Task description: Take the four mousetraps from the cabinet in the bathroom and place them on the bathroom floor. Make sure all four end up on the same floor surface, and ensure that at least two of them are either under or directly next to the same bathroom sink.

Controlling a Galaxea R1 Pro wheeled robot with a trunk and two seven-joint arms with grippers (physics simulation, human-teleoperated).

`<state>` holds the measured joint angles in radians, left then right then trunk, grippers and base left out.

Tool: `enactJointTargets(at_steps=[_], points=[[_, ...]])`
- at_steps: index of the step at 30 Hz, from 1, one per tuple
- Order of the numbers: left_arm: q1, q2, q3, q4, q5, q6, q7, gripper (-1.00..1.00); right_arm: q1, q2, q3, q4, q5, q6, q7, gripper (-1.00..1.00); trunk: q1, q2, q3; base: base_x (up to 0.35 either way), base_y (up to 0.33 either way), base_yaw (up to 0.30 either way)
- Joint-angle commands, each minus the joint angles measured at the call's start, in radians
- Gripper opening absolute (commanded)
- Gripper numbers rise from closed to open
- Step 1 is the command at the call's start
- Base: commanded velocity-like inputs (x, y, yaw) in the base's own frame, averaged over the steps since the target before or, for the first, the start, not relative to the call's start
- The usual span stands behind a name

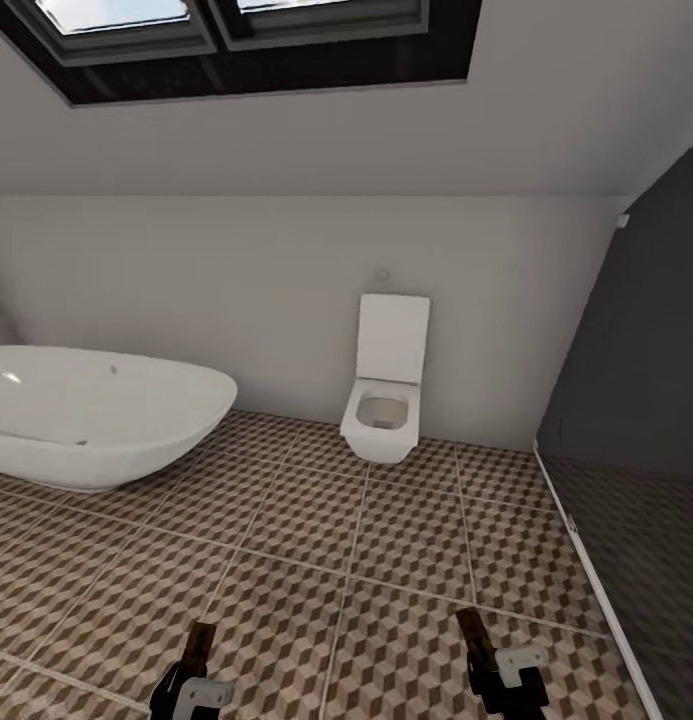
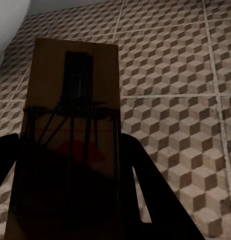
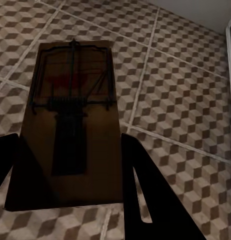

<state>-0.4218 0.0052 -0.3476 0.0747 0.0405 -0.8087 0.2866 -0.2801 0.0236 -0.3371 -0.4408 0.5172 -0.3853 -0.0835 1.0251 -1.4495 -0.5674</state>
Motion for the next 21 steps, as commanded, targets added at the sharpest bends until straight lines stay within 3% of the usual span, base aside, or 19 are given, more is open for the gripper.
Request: enactJointTargets(at_steps=[1,21], points=[[-0.002,-0.001,-0.008,0.004,0.004,-0.004,0.003,-1.0,-0.001,0.001,-0.007,0.0,0.007,-0.004,0.001,-1.0,0.0,-0.001,-0.001,0.0,0.0,0.255],[-0.002,-0.001,-0.008,0.004,0.004,-0.004,0.004,-1.0,-0.001,0.001,-0.007,0.0,0.007,-0.004,0.001,-1.0,0.0,-0.001,-0.001,0.0,0.0,0.255]])
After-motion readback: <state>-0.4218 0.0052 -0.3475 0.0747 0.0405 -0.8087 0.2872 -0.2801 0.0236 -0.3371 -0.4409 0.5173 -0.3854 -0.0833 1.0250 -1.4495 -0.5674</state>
